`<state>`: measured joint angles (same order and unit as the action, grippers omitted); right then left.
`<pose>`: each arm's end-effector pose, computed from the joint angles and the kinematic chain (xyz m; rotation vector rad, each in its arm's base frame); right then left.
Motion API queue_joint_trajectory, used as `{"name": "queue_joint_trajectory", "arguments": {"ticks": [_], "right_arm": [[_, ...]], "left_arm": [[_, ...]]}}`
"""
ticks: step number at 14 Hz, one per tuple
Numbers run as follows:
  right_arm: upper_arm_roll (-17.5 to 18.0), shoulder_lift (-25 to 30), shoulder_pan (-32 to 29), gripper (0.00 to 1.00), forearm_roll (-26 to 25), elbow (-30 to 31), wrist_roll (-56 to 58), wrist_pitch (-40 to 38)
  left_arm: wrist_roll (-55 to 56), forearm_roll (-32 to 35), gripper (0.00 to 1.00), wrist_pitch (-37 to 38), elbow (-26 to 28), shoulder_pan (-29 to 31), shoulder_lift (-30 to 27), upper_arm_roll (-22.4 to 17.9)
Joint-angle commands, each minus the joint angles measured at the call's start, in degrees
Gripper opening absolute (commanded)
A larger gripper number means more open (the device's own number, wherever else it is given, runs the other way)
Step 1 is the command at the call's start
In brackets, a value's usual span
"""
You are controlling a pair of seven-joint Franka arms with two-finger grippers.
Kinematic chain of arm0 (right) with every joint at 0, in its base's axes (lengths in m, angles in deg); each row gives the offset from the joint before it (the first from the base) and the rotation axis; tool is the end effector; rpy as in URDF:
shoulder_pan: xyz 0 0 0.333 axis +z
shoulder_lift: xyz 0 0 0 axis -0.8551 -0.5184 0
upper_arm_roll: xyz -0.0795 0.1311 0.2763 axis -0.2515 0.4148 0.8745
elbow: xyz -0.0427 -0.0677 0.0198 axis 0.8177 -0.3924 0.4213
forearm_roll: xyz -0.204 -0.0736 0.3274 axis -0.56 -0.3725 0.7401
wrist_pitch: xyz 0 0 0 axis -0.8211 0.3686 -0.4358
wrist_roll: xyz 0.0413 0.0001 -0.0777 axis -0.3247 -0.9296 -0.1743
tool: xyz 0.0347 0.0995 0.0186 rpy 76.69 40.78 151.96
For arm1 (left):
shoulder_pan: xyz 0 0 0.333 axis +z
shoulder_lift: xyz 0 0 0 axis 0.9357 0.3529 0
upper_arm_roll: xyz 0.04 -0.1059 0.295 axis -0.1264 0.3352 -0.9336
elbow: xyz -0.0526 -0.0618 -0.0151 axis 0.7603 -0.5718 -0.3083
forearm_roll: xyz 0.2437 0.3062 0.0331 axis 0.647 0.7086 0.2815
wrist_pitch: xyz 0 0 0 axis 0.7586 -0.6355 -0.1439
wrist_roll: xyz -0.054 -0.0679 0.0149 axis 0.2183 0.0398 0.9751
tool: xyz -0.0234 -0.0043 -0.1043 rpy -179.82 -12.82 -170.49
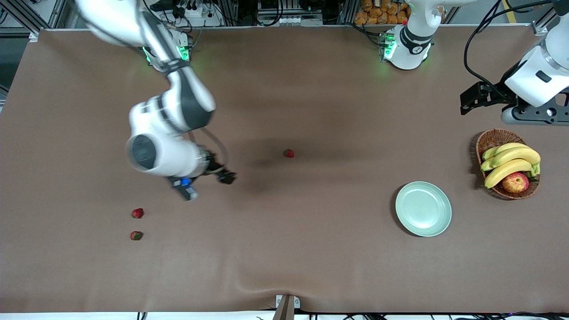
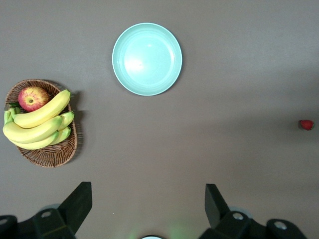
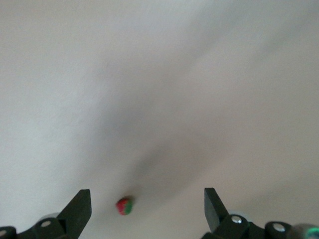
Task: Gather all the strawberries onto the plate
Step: 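Reach the right gripper to the second strawberry while the left gripper reaches mid-table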
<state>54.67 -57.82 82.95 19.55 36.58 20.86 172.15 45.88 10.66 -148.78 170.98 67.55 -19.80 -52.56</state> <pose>0.6275 0.2508 0.3592 -2.7669 1.0741 0.4761 0.5465 -0.0806 0.6293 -3.1253 0.1067 0.0848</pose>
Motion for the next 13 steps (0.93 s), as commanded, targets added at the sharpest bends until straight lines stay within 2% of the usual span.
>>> {"name": "queue_joint_trajectory", "arguments": {"ticks": [1,3,5,7,9,13], "right_arm": [[0.6,0.7,-6.7,1.0,-2.1,1.1,12.4,-2.0],[0.3,0.3,-11.2,1.0,-7.9,1.1,21.9,-1.8],[0.3,-0.5,-14.9,1.0,-14.1,1.0,30.0,-1.0],[0.3,-1.2,-18.8,1.0,-18.0,1.1,38.0,1.8],[0.3,-2.9,-22.4,1.0,-18.5,1.1,46.4,4.1],[0.3,-7.7,-23.5,1.0,-19.5,0.2,47.2,13.4]], "left_arm": [[0.4,0.9,1.0,0.1,-0.8,-0.2,1.0,0.2],[0.6,0.6,1.0,0.1,-0.8,-0.8,1.1,0.2],[0.7,0.2,1.0,0.1,-0.9,-1.9,3.6,1.4],[0.9,-0.5,1.0,0.0,-1.2,-4.9,6.8,2.3],[4.4,-3.9,1.0,-1.4,-1.8,-9.0,9.5,2.2],[15.3,-5.1,1.0,-8.9,-1.7,-21.0,17.6,2.2]]}}
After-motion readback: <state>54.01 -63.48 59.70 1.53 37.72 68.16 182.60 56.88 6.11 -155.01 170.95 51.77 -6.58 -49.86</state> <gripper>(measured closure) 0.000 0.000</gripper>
